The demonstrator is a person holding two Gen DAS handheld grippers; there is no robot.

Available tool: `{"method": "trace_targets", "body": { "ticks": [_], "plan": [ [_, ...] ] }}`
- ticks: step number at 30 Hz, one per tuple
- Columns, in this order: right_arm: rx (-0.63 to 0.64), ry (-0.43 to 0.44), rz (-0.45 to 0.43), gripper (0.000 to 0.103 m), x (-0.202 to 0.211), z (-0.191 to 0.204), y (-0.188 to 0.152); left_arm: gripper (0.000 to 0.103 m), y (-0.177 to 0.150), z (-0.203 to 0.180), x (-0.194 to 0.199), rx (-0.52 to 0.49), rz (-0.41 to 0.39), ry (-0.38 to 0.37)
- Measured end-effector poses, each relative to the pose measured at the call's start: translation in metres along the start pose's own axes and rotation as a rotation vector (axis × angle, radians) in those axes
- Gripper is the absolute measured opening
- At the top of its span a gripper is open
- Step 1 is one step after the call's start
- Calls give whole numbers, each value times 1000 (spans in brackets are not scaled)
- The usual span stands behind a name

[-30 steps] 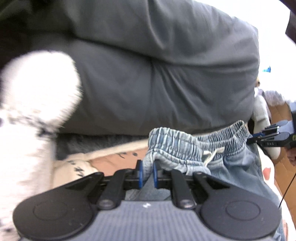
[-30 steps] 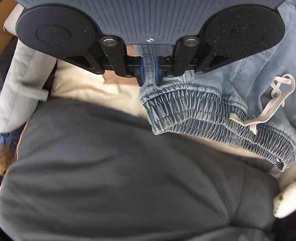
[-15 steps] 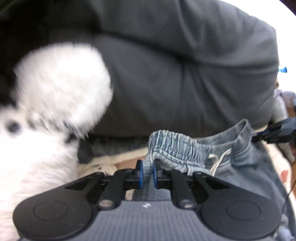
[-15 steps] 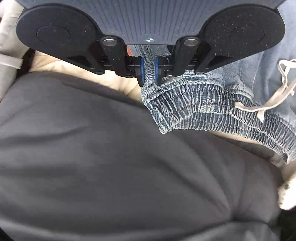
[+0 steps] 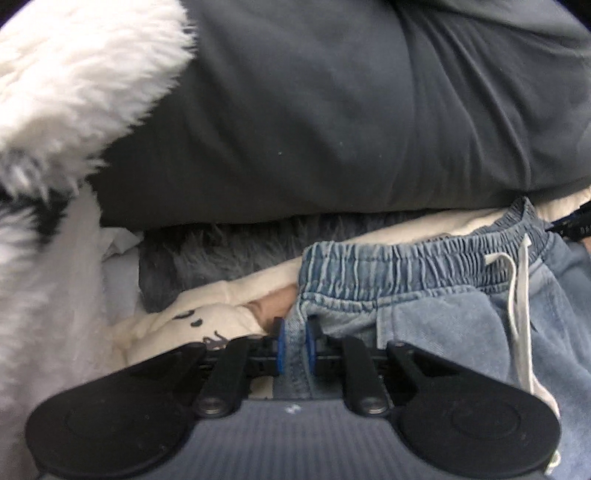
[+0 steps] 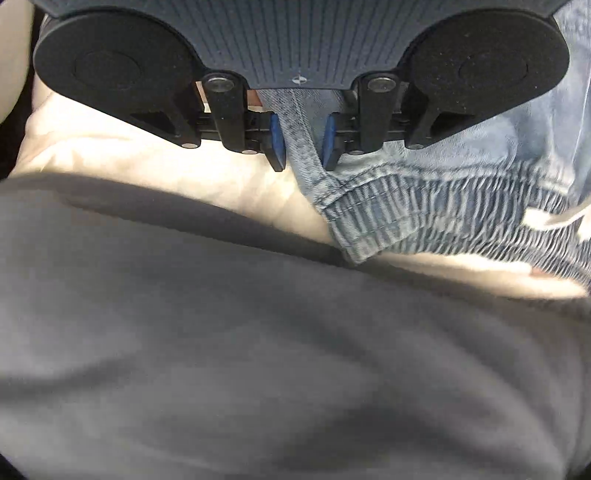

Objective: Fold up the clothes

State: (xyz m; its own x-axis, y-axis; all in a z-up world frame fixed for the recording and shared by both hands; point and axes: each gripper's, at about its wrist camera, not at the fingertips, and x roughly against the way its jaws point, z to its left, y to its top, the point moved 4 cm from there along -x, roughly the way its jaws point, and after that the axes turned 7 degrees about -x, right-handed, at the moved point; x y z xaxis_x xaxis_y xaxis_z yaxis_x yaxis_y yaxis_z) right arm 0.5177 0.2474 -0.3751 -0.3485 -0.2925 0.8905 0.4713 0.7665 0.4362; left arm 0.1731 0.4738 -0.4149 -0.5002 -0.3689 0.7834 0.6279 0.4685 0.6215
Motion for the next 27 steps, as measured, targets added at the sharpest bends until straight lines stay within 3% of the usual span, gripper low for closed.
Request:
{"method": "trace_targets", "body": {
  "ticks": [8, 14, 17, 20, 27],
  "plan": [
    [-43, 2, -2, 28, 13, -1, -2, 15, 2, 3, 30, 33, 9, -13],
    [30, 16, -61, 28, 56, 6, -7, 15, 8, 1, 62, 49, -8, -10],
    [-3, 77, -99, 29, 69, 9, 4, 15, 15, -3, 71, 59, -40, -46],
    [-51, 157, -134, 30, 80, 13, 20, 15, 25, -16, 71, 24, -78, -87],
    [-75, 155, -106, 29, 58, 38, -1, 15, 39, -43, 47, -48, -92, -148]
  ]
}}
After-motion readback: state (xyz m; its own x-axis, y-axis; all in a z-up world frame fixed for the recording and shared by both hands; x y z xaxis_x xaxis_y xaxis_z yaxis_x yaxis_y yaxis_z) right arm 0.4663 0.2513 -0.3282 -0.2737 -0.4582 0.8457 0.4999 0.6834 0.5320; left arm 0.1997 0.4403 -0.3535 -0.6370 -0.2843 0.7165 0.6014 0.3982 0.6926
